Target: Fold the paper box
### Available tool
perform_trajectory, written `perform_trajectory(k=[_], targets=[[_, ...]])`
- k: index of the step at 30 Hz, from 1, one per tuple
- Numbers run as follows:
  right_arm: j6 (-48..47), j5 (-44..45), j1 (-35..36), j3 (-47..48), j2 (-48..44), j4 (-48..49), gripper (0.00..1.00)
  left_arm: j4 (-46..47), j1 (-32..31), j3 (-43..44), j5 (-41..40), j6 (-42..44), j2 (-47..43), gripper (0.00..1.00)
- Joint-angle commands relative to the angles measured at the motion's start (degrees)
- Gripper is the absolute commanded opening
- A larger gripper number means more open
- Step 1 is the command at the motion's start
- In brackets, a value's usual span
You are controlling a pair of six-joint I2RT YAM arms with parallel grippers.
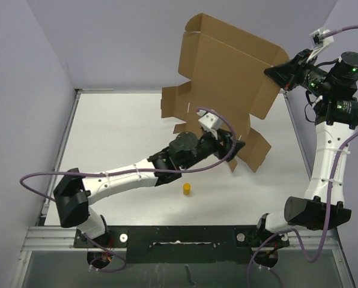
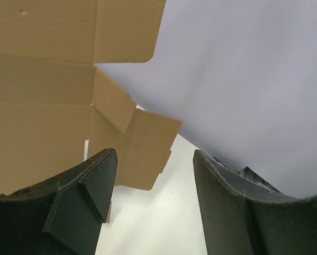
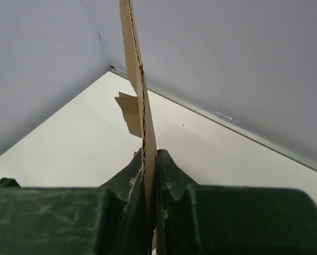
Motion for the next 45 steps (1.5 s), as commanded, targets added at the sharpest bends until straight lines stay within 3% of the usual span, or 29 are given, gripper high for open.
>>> perform_trajectory(k=[1,5,12,15,19,24,35,45], targets=[[-0.2,1.1,0.7,2.3,-2.9,1.2,0.0,-3.2,-3.0,10.9,-8.7,3.1,7.0,0.57],[-0.1,0.9,0.9,2.2,-2.9,1.3,0.0,-4.6,-5.8,15.6,-14.1,5.7,11.0,0.59],[0.9,0.1,1.0,1.9,-2.9,2.0,0.0,-14.8,-6.7,27.3,-20.9,7.9,18.9,0.6],[0.9,-0.1,1.1,2.0,-2.9,2.0,0.0,-17.9,-6.4,30.6,-23.4,8.9,21.3,0.53],[0.9,-0.5,1.1,2.2,-2.9,1.9,0.0,-20.2,-4.8,31.3,-24.2,8.9,21.8,0.33],[1.3,-1.3,1.1,2.1,-2.9,2.2,0.0,-20.0,-2.1,29.1,-22.1,8.8,19.9,0.22],[4.5,-3.5,1.1,0.8,-2.9,4.9,0.0,-15.3,2.4,26.0,-17.2,11.6,18.4,0.22],[9.7,-6.0,1.0,-1.3,-3.1,8.4,0.0,-13.1,4.4,31.4,-16.1,14.4,22.4,0.22]])
